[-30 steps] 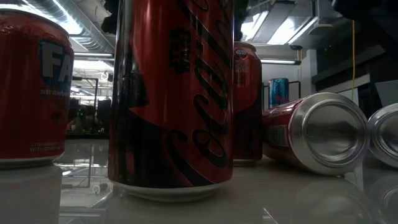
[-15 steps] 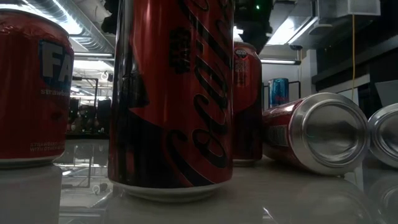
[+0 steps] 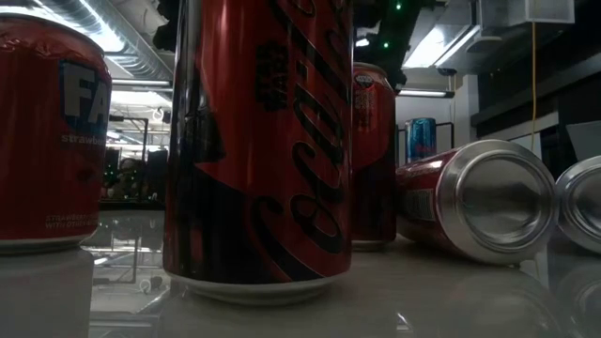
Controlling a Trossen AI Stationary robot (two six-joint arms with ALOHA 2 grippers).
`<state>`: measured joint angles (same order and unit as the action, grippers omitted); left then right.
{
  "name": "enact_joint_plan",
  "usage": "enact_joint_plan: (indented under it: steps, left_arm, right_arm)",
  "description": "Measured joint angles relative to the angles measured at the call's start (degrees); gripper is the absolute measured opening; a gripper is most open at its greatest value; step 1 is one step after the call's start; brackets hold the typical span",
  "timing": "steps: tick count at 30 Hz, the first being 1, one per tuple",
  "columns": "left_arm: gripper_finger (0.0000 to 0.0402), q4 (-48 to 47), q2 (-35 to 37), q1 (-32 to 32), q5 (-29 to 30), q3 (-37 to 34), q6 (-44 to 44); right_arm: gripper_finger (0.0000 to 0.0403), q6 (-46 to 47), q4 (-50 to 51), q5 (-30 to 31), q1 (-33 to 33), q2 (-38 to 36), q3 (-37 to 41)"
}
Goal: Place canned beverage on shelf
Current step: Put the red silver soda can on the shelf
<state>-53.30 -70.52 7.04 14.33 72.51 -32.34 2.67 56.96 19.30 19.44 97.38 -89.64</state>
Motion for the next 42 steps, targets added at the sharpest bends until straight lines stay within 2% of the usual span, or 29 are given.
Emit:
enact_joint_plan:
  steps: [14, 29, 37, 42]
  left_arm:
    - [0.0353, 0.0, 0.0, 0.0, 0.0, 0.0, 0.0]
    - [0.0353, 0.0, 0.0, 0.01, -0.02, 0.0, 0.0]
    - [0.0353, 0.0, 0.0, 0.01, -0.02, 0.0, 0.0]
    - [0.0353, 0.26, 0.0, 0.01, -0.02, 0.0, 0.0]
  right_arm:
    - [0.0342, -0.02, -8.94, -5.39, 0.02, 0.03, 3.59]
    - [0.0342, -1.51, -14.12, -5.35, 0.07, 0.03, 3.63]
    - [0.0342, -1.68, -13.29, -3.78, 0.0, -0.75, 3.63]
    - [0.0342, -1.61, -11.26, -3.24, 0.02, -3.84, 3.6]
